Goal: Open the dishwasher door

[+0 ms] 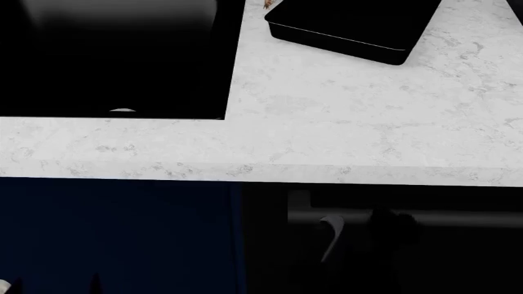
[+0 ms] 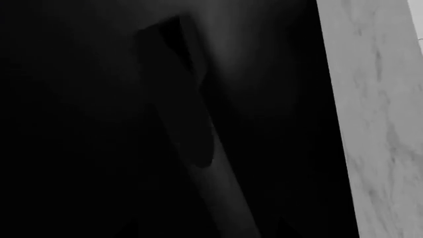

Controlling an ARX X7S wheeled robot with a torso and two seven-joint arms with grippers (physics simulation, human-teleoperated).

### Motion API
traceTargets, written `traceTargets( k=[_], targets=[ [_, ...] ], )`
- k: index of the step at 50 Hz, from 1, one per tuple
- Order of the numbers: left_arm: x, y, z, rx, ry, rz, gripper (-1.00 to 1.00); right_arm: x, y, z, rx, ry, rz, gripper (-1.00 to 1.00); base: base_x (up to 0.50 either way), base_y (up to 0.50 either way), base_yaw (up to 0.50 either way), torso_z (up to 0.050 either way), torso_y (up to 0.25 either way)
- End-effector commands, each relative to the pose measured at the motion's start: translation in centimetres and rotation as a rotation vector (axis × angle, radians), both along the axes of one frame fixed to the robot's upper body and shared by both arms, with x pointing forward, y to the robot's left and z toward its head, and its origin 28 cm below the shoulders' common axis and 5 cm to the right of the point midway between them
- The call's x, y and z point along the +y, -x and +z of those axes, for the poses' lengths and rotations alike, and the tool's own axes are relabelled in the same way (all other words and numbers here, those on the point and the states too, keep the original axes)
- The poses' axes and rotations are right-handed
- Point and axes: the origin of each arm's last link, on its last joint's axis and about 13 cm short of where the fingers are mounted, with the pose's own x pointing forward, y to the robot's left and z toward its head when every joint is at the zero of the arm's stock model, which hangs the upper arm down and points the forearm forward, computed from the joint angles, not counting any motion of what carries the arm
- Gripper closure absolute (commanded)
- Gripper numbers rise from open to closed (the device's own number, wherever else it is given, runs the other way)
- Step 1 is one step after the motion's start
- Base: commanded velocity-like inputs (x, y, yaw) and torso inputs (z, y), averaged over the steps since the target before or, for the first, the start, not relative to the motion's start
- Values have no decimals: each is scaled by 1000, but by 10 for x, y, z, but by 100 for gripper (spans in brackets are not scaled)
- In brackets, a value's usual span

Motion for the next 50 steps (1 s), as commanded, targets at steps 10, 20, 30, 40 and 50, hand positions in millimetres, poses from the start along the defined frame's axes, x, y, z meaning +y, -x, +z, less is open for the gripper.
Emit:
traceTargets(
  k=[10,20,30,40,50],
  targets=[
    [3,2,3,-8,3,17,-100,-2,-25,1,21,2,-24,-100,0,0,0,0,0],
    [5,1,2,-9,3,27,-100,-2,-36,-3,33,12,-24,-100,0,0,0,0,0],
    [7,1,1,-6,2,34,-100,-1,-42,-8,45,23,-26,-100,0,0,0,0,0],
    [6,1,-1,-3,6,32,-100,0,-41,-9,46,36,-10,100,15,0,7,0,-4],
    [6,1,-1,-3,8,30,-100,-2,-38,-6,45,41,-14,100,10,1,8,-2,-4]
  ],
)
